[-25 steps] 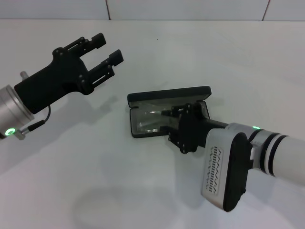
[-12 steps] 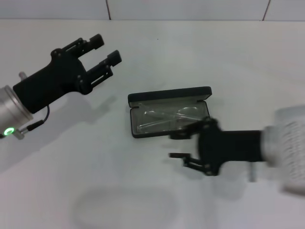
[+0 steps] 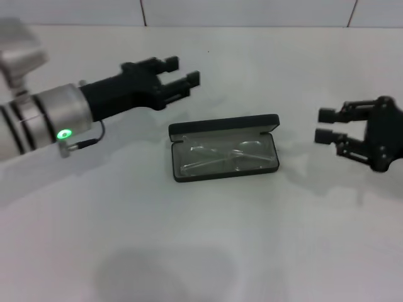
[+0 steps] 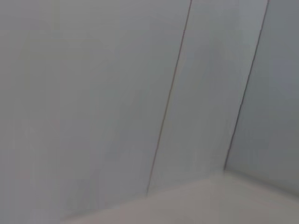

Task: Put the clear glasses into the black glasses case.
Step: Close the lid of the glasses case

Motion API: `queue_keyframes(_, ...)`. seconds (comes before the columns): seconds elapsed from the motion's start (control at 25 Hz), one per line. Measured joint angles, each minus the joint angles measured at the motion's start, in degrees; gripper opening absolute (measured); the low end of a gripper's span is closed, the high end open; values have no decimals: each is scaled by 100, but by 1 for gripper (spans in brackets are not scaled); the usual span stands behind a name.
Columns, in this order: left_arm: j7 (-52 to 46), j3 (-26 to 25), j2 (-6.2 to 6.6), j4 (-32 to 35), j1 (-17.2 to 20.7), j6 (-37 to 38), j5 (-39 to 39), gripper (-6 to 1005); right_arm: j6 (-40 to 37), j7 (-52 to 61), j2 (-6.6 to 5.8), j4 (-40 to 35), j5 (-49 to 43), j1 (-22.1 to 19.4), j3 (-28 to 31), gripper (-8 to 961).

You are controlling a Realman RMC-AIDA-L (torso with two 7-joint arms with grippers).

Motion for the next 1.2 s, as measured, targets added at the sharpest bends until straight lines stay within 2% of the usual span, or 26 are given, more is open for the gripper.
queue_keyframes(0.04, -165, 76, -7, -2, -101, -179, 132, 620, 66, 6, -23, 123, 0, 3, 117, 309)
queue_keyframes(0.12, -449, 276, -10, -3, -280, -487, 319, 619, 262, 17, 6, 143, 26, -99, 341, 309)
queue_keyframes(0.28, -773, 807, -17, -6, -553, -982, 406, 619, 501, -10, 209, -77, 43, -443, 873, 310)
queue_keyframes(0.36, -887, 1089, -21, -7, -643, -1172, 407, 619, 536, -15, 267, -142, 44, -546, 988, 507)
queue_keyframes(0.44, -927, 1276, -24, -7, -667, -1266, 408, 619, 596, -19, 291, -154, 45, -575, 1025, 535)
queue_keyframes(0.6, -936, 1625, -28, -7, -673, -1326, 401, 619, 664, -22, 316, -157, 46, -582, 1032, 592)
queue_keyframes(1.0, -535, 1955, -88, -18, -450, -1293, 326, 619, 862, -23, 325, -158, 31, -570, 1045, 593)
queue_keyframes(1.2, -148, 2391, -91, -18, -220, -1314, -156, 619, 900, -23, 331, -159, 35, -515, 1048, 593)
